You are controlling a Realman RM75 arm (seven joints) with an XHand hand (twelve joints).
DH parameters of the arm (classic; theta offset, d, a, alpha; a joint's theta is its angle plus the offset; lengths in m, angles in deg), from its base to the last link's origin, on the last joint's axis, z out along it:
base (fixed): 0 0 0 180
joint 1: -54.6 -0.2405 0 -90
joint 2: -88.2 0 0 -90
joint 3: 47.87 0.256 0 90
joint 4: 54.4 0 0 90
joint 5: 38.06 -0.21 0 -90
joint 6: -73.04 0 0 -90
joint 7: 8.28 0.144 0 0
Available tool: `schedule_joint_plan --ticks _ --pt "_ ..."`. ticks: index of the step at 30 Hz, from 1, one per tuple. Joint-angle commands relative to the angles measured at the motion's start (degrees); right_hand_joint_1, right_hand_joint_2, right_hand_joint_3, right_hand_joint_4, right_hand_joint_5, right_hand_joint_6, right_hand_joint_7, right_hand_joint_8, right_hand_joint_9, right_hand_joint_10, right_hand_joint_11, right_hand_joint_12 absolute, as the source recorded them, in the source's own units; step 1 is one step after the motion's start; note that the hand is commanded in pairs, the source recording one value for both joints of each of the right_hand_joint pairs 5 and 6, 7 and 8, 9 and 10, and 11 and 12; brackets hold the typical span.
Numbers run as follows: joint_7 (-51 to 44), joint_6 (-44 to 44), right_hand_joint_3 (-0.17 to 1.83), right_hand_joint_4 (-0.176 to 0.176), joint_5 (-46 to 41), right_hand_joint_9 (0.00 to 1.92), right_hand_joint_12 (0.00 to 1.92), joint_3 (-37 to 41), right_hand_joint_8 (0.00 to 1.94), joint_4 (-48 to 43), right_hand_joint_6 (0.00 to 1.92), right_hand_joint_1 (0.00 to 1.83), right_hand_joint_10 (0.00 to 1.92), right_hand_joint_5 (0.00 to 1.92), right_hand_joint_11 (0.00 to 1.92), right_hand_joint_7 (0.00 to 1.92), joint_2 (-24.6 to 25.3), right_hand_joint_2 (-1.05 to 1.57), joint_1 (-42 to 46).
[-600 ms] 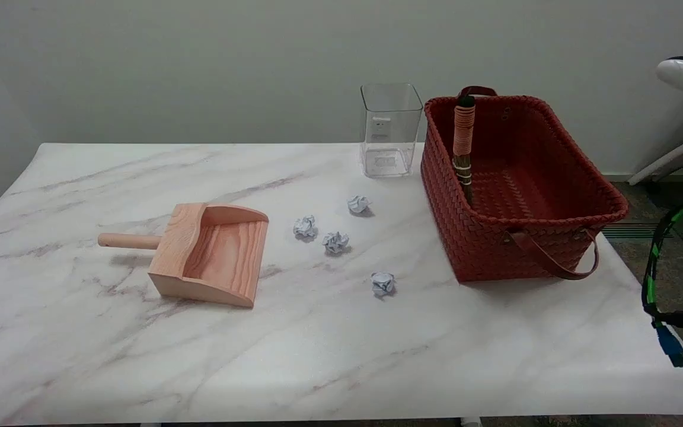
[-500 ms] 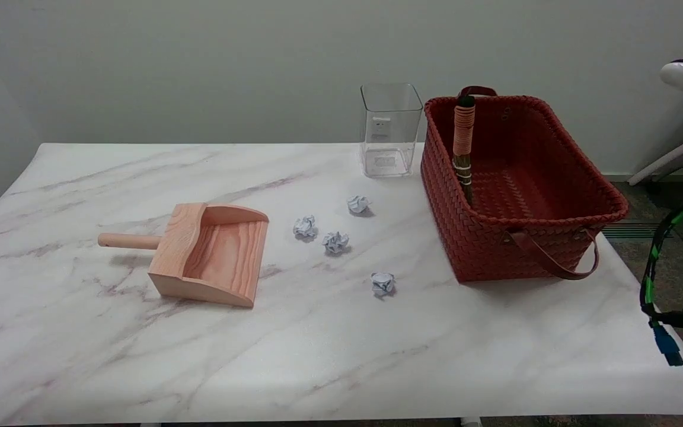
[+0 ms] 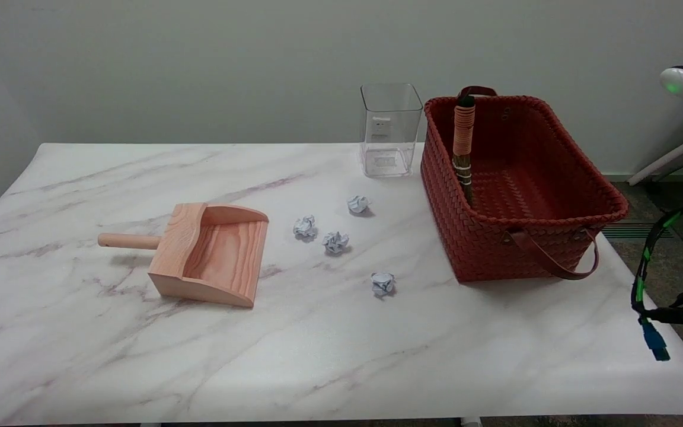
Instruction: Pick up the broom.
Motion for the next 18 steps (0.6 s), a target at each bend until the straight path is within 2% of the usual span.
schedule_joint_plan --ticks 1,10,12,18 --pt "4.79 0.17 1.16 0.000 -2.56 0.61 0.88 -8.26 0.53 -1.42 0.14 1.18 0.61 0.14 0.88 0.53 -1.35 -0.58 -2.63" --pt "16.17 11.72 1.16 0.000 -5.26 0.46 0.70 -19.70 0.39 -9.70 0.08 1.17 0.46 0.08 0.70 0.39 -1.91 -0.64 -4.27" --pt "18.85 11.84 1.10 0.000 -5.52 0.43 0.67 -22.73 0.36 -9.63 0.09 1.16 0.43 0.09 0.67 0.36 -2.23 -0.71 -5.72" --pt "27.46 11.36 1.10 0.000 -5.52 0.42 0.65 -30.47 0.34 -7.33 0.04 1.14 0.42 0.04 0.65 0.34 -1.92 -0.71 -7.18"
